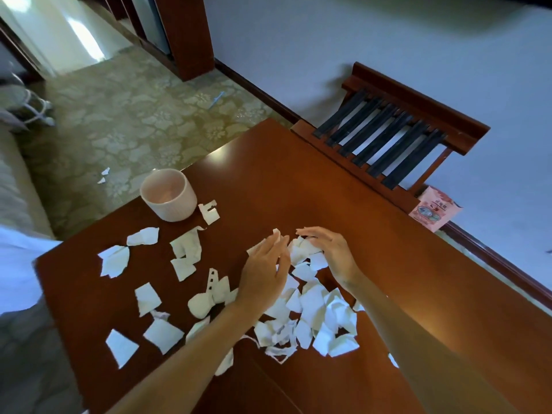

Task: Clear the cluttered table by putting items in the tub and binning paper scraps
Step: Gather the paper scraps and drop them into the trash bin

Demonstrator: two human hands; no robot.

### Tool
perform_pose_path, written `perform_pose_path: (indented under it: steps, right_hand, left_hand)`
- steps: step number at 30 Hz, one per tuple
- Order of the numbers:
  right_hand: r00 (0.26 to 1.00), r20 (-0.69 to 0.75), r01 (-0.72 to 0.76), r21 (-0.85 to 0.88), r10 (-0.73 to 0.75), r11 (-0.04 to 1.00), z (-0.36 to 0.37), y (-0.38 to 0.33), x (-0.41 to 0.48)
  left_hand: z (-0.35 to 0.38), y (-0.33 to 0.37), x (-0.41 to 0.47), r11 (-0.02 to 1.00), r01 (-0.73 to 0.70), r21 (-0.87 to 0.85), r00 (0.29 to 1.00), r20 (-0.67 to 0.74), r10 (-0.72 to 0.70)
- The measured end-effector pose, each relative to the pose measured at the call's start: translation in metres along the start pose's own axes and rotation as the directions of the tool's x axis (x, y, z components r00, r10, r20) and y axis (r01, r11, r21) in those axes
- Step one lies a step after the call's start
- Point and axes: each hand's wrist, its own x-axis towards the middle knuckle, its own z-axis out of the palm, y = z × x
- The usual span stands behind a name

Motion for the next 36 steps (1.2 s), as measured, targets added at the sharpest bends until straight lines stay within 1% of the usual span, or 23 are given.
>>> perform_pose_path:
  steps: [2, 3, 4, 7, 9, 11, 13, 15, 18, 20, 21, 22, 23, 25, 26, 28, 29, 30, 31, 33, 34, 36]
  right_hand:
    - [1.0, -0.017, -0.011, 0.025, 0.012, 1.0, 0.001, 0.0, -0.008]
    - [0.999, -0.021, -0.026, 0.016, 0.026, 1.0, 0.002, -0.001, -0.01]
    - [0.999, -0.019, -0.045, -0.007, 0.044, 0.999, 0.003, -0.002, -0.013]
    - [0.997, 0.012, -0.081, -0.08, 0.083, 0.993, 0.008, -0.004, -0.02]
    - [0.995, 0.026, -0.098, -0.103, 0.101, 0.99, 0.009, -0.005, -0.024]
    - [0.993, 0.023, -0.113, -0.118, 0.116, 0.987, 0.01, -0.005, -0.026]
    - [0.992, 0.011, -0.122, -0.128, 0.124, 0.984, 0.01, -0.005, -0.03]
    - [0.991, 0.004, -0.13, -0.136, 0.132, 0.982, 0.013, -0.006, -0.035]
    - [0.989, 0.014, -0.146, -0.142, 0.149, 0.979, 0.019, -0.009, -0.043]
    - [0.987, 0.02, -0.153, -0.156, 0.158, 0.976, 0.024, -0.01, -0.05]
    - [0.989, 0.011, -0.146, -0.169, 0.15, 0.975, 0.027, -0.01, -0.054]
    - [0.991, -0.01, -0.133, -0.189, 0.134, 0.973, 0.028, -0.011, -0.057]
    - [0.993, -0.04, -0.115, -0.215, 0.109, 0.97, 0.03, -0.012, -0.06]
    - [0.995, -0.1, -0.053, -0.295, 0.024, 0.954, 0.033, -0.014, -0.063]
    - [0.993, -0.119, -0.022, -0.357, -0.022, 0.934, 0.036, -0.014, -0.062]
    - [0.985, -0.146, 0.002, -0.51, -0.088, 0.86, 0.045, -0.014, -0.058]
    - [0.98, -0.164, 0.0, -0.576, -0.116, 0.818, 0.05, -0.015, -0.057]
    - [0.972, -0.18, 0.008, -0.622, -0.153, 0.783, 0.056, -0.016, -0.055]
    - [0.962, -0.185, 0.033, -0.651, -0.2, 0.758, 0.061, -0.016, -0.053]
    - [0.952, -0.159, 0.086, -0.681, -0.262, 0.727, 0.071, -0.014, -0.049]
    - [0.951, -0.144, 0.103, -0.686, -0.272, 0.72, 0.076, -0.013, -0.047]
    - [0.948, -0.126, 0.124, -0.698, -0.291, 0.705, 0.084, -0.009, -0.044]
  left_hand:
    - [-0.012, -0.001, 0.003, 0.996, 0.009, 0.089, 0.985, -0.174, 0.006]
    - [-0.02, -0.005, 0.011, 0.987, 0.034, 0.159, 0.972, -0.235, 0.004]
    - [-0.029, -0.012, 0.021, 0.968, 0.08, 0.236, 0.97, -0.243, -0.021]
    - [-0.049, -0.037, 0.052, 0.87, 0.25, 0.425, 0.967, -0.151, -0.204]
    - [-0.055, -0.051, 0.062, 0.82, 0.306, 0.483, 0.951, -0.114, -0.288]
    - [-0.054, -0.06, 0.063, 0.806, 0.323, 0.497, 0.943, -0.099, -0.317]
    - [-0.047, -0.064, 0.054, 0.823, 0.299, 0.482, 0.949, -0.06, -0.309]
    - [-0.036, -0.06, 0.036, 0.856, 0.242, 0.457, 0.963, -0.002, -0.271]
    - [-0.023, -0.04, -0.005, 0.891, 0.118, 0.439, 0.971, 0.137, -0.196]
    - [-0.018, -0.025, -0.033, 0.926, 0.058, 0.373, 0.962, 0.225, -0.151]
    - [-0.019, -0.02, -0.044, 0.946, 0.057, 0.319, 0.964, 0.229, -0.136]
    - [-0.022, -0.017, -0.051, 0.961, 0.066, 0.267, 0.973, 0.196, -0.122]
    - [-0.028, -0.016, -0.055, 0.973, 0.082, 0.217, 0.985, 0.132, -0.113]
    - [-0.045, -0.018, -0.06, 0.988, 0.137, 0.074, 0.988, -0.083, -0.131]
    - [-0.056, -0.022, -0.061, 0.987, 0.16, 0.007, 0.965, -0.211, -0.155]
    - [-0.082, -0.041, -0.058, 0.975, 0.217, -0.042, 0.876, -0.433, -0.213]
    - [-0.095, -0.056, -0.054, 0.965, 0.262, -0.03, 0.831, -0.501, -0.241]
    - [-0.108, -0.072, -0.05, 0.946, 0.323, 0.003, 0.798, -0.539, -0.271]
    - [-0.119, -0.089, -0.046, 0.918, 0.391, 0.066, 0.784, -0.546, -0.295]
    - [-0.138, -0.124, -0.038, 0.84, 0.501, 0.208, 0.804, -0.472, -0.363]
    - [-0.144, -0.141, -0.036, 0.815, 0.523, 0.248, 0.817, -0.417, -0.398]
    - [-0.147, -0.168, -0.031, 0.821, 0.496, 0.283, 0.859, -0.294, -0.419]
